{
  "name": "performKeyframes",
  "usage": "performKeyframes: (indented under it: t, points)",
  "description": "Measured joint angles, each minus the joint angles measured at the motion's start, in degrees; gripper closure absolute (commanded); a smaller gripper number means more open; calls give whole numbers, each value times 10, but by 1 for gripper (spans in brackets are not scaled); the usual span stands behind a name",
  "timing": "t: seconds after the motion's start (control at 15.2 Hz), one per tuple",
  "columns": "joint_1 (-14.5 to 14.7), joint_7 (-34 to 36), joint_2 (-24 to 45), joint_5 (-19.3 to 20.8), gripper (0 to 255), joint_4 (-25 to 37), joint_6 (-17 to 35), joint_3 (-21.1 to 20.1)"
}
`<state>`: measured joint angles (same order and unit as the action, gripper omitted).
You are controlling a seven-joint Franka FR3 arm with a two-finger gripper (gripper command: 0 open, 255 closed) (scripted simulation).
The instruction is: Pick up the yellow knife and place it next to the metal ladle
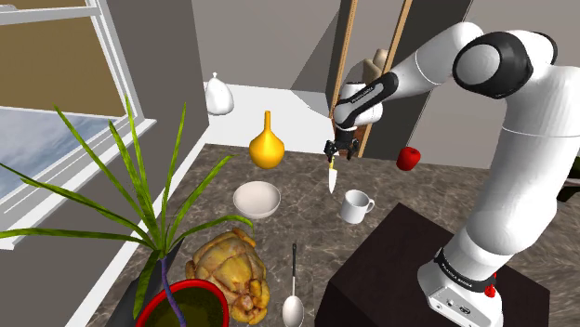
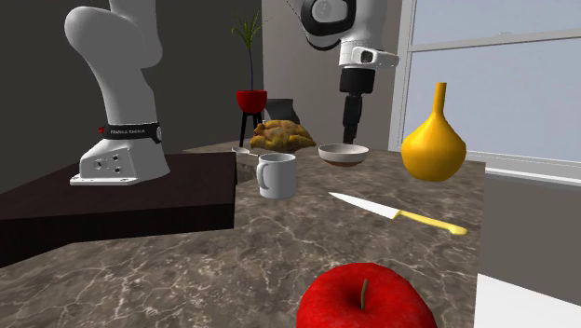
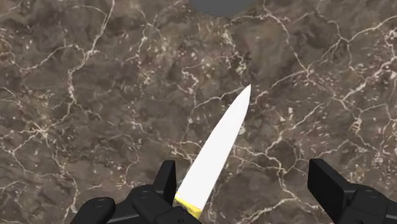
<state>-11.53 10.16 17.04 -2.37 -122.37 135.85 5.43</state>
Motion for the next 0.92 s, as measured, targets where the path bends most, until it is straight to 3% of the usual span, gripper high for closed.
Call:
performKeyframes:
  t: [0.92]
  points:
    - [-68, 7, 263, -63, 0, 263, 35, 6]
